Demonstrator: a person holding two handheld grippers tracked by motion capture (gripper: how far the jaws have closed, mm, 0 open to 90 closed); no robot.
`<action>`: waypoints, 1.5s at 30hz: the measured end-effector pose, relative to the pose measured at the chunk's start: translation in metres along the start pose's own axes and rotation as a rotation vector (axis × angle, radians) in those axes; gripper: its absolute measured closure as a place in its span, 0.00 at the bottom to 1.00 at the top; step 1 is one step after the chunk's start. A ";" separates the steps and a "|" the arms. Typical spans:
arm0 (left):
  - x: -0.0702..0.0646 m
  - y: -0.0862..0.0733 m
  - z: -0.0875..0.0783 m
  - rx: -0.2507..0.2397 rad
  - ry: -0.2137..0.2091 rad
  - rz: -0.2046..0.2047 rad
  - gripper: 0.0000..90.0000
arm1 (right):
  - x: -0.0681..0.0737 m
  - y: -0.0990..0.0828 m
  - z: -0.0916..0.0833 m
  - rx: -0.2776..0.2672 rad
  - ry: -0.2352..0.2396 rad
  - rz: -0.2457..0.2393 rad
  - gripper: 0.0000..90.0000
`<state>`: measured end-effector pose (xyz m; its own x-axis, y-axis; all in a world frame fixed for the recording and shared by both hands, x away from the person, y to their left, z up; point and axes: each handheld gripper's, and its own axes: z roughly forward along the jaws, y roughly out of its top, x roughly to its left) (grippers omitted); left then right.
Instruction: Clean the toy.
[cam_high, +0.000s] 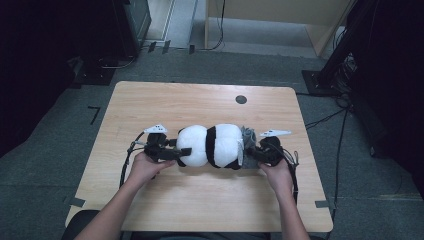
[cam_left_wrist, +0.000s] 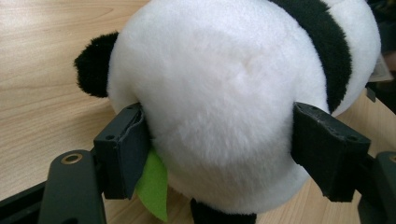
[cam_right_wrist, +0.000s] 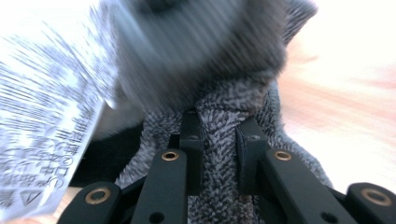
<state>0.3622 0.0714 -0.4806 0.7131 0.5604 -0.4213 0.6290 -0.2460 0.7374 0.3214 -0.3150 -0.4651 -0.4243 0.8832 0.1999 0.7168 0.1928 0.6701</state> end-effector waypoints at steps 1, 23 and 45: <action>0.000 0.001 0.000 -0.003 0.000 0.000 0.26 | -0.001 0.002 -0.009 -0.032 -0.003 0.013 0.86; -0.007 0.005 -0.003 -0.015 0.032 0.037 0.27 | 0.116 0.085 -0.030 -0.154 0.129 -0.302 0.86; -0.010 0.001 0.004 0.012 0.063 0.056 0.52 | 0.139 0.065 0.037 -0.009 0.168 -0.380 0.87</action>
<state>0.3570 0.0629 -0.4776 0.7265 0.5938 -0.3459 0.5931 -0.2876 0.7520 0.3288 -0.1636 -0.4203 -0.7428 0.6676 0.0500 0.4868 0.4873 0.7249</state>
